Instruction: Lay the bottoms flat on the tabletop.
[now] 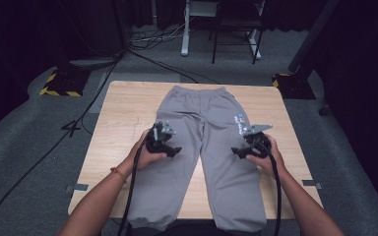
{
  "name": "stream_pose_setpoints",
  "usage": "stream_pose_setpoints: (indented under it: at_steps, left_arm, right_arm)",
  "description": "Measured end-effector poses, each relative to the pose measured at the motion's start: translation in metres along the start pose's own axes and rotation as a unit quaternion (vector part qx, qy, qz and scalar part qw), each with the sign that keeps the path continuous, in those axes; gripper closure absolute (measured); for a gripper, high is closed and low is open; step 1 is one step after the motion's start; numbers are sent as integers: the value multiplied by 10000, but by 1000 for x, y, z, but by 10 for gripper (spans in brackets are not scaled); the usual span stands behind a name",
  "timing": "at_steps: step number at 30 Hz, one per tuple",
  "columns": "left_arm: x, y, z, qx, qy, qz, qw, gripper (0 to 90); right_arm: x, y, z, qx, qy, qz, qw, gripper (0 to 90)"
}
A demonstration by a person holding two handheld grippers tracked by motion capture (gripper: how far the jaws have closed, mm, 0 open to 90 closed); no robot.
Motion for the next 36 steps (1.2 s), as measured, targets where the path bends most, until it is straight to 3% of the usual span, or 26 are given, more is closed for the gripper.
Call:
stream_pose_setpoints:
  at_steps: [2, 4, 7, 9, 18, 21, 23, 25, 26, 29, 31, 33, 36]
  left_arm:
    - [15, -10, -3, -41, 162, 48, 9998, 280]
    - [27, -18, -8, 127, 11, 40, 9999, 279]
    - [42, -28, -17, 121, -51, 120, 9998, 277]
    - [52, -33, -23, 182, -126, 21, 9998, 276]
    - [100, -61, -58, 280, -111, 103, 9995, 275]
    - [110, -69, -67, 271, -37, 93, 9996, 276]
    - [114, -74, -73, 237, 28, 12, 9997, 291]
    - [117, -77, -75, 496, -210, -210, 9983, 290]
    - [117, -77, -77, 505, -317, -257, 9979, 276]
    - [108, -74, -82, 304, -493, -226, 9981, 222]
    - [100, -67, -86, 63, -602, -258, 9978, 211]
    - [93, -55, -89, -196, -617, -193, 9977, 189]
    - [90, -32, -92, -537, -693, -325, 9956, 202]
  right_arm:
    - [13, 12, -8, -96, 28, -84, 9999, 231]
    - [24, 23, -15, -160, 151, -160, 9996, 210]
    - [38, 32, -30, -204, 117, -222, 9995, 208]
    - [48, 35, -40, -205, 142, -259, 9994, 190]
    - [94, 35, -85, -172, 195, -449, 9987, 177]
    - [108, 32, -96, -339, 245, -439, 9982, 224]
    - [116, 29, -104, -358, 215, -441, 9982, 248]
    - [122, 26, -108, -229, 150, -337, 9991, 257]
    - [123, 24, -110, -204, 89, -250, 9994, 253]
    - [118, 13, -113, -78, -235, 51, 9997, 251]
    - [111, 2, -113, 98, -396, 257, 9988, 234]
    - [106, -13, -110, 342, -394, 432, 9977, 230]
    - [106, -35, -98, 719, -256, 793, 9939, 238]
Point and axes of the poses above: each handheld gripper's, and its own axes: z roughly forward along the jaws, x roughly out of its underside, y roughly to its left, the point moved 2 cm from there along z, roughly forward along the jaws, and after that the axes turned 12 degrees about x, right-handed, at the moved point
